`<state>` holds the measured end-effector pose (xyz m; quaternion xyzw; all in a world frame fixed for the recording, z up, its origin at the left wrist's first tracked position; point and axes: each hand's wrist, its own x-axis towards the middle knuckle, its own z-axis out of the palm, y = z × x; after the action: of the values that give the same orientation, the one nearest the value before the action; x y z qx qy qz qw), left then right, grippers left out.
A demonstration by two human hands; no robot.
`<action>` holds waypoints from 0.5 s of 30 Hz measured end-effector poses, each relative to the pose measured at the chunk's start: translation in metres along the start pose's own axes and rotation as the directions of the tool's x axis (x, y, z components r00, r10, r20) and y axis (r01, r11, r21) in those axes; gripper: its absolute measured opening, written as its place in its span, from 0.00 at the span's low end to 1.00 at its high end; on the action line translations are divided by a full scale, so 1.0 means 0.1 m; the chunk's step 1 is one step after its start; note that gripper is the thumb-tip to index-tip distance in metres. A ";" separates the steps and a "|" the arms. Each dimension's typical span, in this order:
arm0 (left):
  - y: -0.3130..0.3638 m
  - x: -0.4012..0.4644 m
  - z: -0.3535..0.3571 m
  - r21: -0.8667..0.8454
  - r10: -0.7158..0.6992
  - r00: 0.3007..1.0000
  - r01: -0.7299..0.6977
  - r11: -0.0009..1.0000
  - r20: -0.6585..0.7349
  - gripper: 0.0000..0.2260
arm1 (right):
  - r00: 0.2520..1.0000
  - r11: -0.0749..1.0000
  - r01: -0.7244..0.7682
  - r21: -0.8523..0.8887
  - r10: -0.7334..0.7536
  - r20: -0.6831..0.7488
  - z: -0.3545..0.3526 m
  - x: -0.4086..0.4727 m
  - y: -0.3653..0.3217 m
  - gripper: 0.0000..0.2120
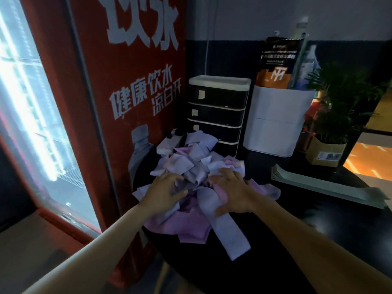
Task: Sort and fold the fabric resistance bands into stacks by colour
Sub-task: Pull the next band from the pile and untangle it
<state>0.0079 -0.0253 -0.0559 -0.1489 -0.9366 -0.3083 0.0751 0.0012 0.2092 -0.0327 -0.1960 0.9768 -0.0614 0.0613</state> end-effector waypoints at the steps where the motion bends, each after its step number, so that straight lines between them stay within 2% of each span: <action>1: -0.02 -0.02 0.00 -0.005 -0.006 1.000 0.006 1.000 0.010 0.36 | 0.999 1.000 0.004 -0.002 -0.004 -0.033 0.02 0.02 0.02 0.43; 3: -0.07 -0.06 0.02 -0.042 -0.014 0.997 0.017 0.999 0.071 0.42 | 0.991 0.998 0.063 -0.022 -0.065 -0.113 0.03 0.09 0.06 0.31; 5: -0.11 -0.11 0.02 -0.094 0.008 0.981 0.011 0.996 0.194 0.41 | 0.979 0.993 0.118 -0.014 -0.119 -0.163 -0.01 0.12 0.09 0.22; 7: -0.19 -0.15 0.06 0.004 0.072 0.941 -0.078 0.997 0.330 0.41 | 0.972 0.993 0.072 0.099 -0.048 -0.229 -0.11 0.12 0.13 0.16; 8: -0.24 -0.16 0.10 0.091 0.097 0.938 -0.134 0.987 0.334 0.41 | 0.964 0.991 0.054 0.122 -0.020 -0.264 -0.18 0.12 0.15 0.14; 10: -0.27 -0.13 0.19 0.146 0.207 0.950 -0.245 0.958 0.233 0.36 | 0.940 0.984 0.086 0.159 -0.027 -0.341 -0.32 0.15 0.19 0.13; 12: -0.19 -0.09 0.20 -0.034 0.242 0.970 -0.241 0.970 0.022 0.19 | 0.924 0.982 0.117 0.151 -0.052 -0.379 -0.46 0.18 0.21 0.16; 13: -0.13 -0.07 0.16 -0.148 0.205 0.976 -0.215 0.965 -0.078 0.10 | 0.913 0.984 0.122 0.133 -0.059 -0.404 -0.54 0.18 0.21 0.18; 14: -0.05 -0.02 0.08 -0.256 0.153 0.977 -0.186 0.949 -0.146 0.05 | 0.904 0.983 0.114 0.145 -0.042 -0.426 -0.62 0.17 0.22 0.18; 15: 0.01 0.04 0.00 -0.350 0.093 0.978 -0.155 0.924 -0.189 0.05 | 0.890 0.977 0.110 0.182 -0.015 -0.455 -0.71 0.16 0.24 0.18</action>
<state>0.0046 -0.0239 -0.0543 -0.1927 -0.8424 -0.4819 0.1448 -0.0330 0.2314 0.0319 -0.2005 0.9460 -0.2062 -0.1494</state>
